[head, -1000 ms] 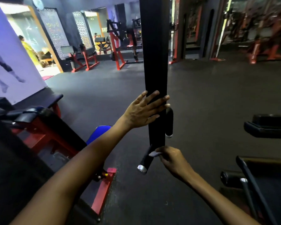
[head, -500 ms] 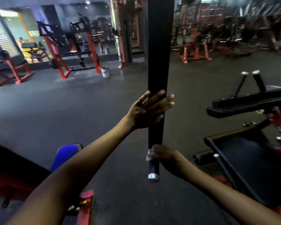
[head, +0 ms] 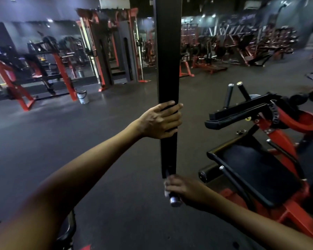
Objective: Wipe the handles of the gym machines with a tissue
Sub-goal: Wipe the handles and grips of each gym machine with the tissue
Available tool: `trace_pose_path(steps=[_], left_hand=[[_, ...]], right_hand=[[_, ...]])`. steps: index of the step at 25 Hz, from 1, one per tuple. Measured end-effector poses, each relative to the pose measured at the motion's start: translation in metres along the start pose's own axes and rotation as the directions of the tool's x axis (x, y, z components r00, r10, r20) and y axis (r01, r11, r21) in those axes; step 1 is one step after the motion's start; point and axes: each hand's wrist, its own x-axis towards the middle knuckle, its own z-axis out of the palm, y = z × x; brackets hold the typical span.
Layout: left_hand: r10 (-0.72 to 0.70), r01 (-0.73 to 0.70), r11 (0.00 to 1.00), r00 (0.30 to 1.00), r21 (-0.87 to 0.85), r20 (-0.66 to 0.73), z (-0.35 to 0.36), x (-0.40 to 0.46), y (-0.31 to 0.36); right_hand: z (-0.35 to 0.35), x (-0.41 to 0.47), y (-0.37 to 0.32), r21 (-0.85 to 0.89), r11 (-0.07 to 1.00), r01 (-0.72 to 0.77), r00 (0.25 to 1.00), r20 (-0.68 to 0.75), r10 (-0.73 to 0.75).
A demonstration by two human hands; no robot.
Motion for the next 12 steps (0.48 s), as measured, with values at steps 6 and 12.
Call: trace_pose_path(steps=[6, 12], left_hand=[[-0.049, 0.039, 0.993, 0.995, -0.112, -0.082, -0.004, 0.003, 0.001], [-0.155, 0.137, 0.980, 0.980, -0.144, -0.121, -0.004, -0.008, 0.014]], right_hand=[[-0.005, 0.018, 0.021, -0.054, 0.990, -0.132, 0.989, -0.073, 0.128], [-0.003, -0.001, 0.014, -0.160, 0.987, 0.014, 0.998, 0.058, -0.004]])
